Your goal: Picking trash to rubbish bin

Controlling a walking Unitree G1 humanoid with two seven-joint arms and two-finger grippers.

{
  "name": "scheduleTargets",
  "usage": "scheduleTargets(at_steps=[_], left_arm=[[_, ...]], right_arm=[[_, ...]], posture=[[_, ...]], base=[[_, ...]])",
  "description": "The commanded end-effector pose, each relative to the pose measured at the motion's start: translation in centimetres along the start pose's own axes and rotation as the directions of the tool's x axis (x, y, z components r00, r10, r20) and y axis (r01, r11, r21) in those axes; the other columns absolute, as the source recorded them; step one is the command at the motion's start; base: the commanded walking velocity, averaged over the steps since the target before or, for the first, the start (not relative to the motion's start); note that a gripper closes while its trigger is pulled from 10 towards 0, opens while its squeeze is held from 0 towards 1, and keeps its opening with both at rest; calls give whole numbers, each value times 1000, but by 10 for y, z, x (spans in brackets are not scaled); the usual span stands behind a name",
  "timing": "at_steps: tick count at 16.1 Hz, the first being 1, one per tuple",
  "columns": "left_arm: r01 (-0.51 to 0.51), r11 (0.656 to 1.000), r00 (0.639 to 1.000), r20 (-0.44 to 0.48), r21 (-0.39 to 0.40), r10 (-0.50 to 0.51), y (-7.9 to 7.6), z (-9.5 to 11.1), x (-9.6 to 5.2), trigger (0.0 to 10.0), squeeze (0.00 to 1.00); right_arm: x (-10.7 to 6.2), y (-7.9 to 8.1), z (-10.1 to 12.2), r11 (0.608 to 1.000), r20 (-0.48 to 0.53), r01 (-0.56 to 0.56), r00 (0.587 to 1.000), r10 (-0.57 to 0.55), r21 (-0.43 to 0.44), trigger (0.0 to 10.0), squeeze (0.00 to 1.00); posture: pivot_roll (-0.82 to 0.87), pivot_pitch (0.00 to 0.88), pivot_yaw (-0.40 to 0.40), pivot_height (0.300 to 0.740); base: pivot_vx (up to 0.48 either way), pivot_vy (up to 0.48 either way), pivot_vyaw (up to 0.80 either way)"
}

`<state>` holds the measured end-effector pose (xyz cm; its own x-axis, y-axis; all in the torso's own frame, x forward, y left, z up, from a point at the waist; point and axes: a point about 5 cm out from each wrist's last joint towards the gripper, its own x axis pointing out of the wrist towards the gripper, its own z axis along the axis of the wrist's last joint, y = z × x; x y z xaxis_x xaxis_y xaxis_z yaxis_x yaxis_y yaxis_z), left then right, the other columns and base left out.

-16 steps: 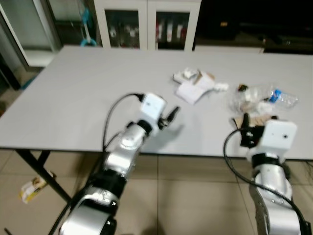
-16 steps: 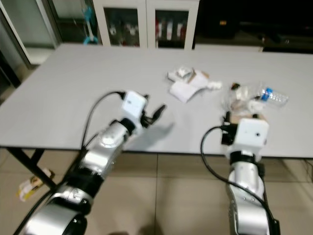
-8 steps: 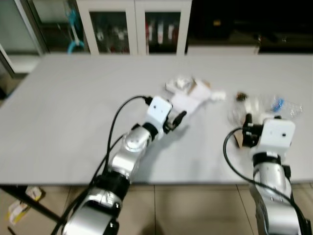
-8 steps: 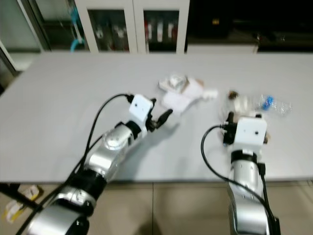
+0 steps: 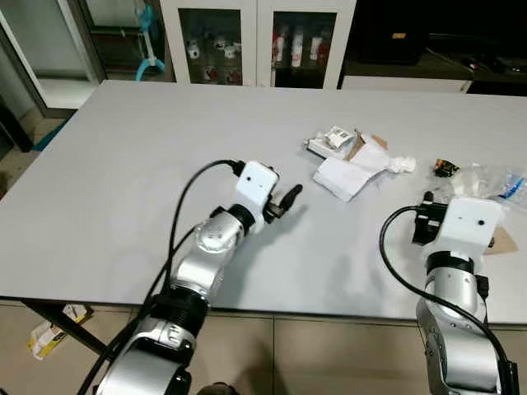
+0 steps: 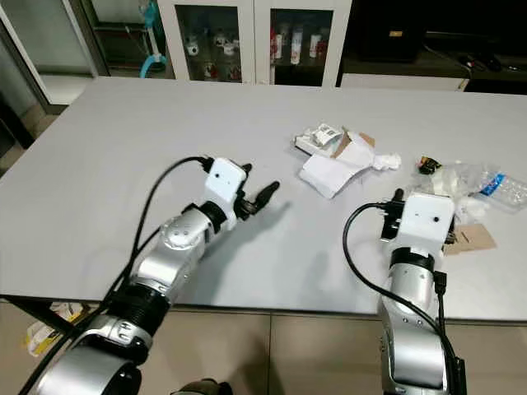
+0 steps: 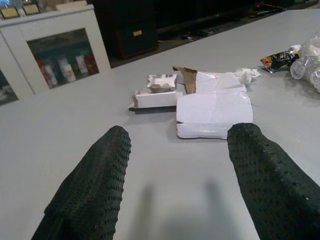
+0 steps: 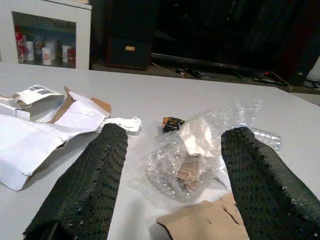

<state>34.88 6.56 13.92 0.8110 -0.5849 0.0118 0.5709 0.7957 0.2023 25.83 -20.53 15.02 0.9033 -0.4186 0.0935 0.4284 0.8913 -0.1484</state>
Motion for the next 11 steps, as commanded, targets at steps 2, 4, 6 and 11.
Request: scheduleTargets(at_steps=[2,4,6,11], left_arm=[[-2,1000,1000,-11,6,2,5,0,-5,10000,0],[1,1000,1000,-14,16,-1,8,1,-9,10000,0],[14,1000,1000,-25,23,-14,10,0,-13,10000,0],[30,999,999,-46,30,-28,10,-2,-19,10000,0]], right_arm=[[5,-5,-3,998,-35,61,998,-61,7,10000,0],[9,-9,-8,994,-80,109,991,-107,23,10000,0],[16,-12,-14,991,-132,133,983,-129,21,10000,0],[40,-25,-23,983,-202,169,968,-152,74,10000,0]], posture=[[170,117,6,740],[187,147,17,740],[200,168,25,740],[210,178,30,740]], base=[[0,0,0],[0,0,0],[0,0,0],[0,0,0]])
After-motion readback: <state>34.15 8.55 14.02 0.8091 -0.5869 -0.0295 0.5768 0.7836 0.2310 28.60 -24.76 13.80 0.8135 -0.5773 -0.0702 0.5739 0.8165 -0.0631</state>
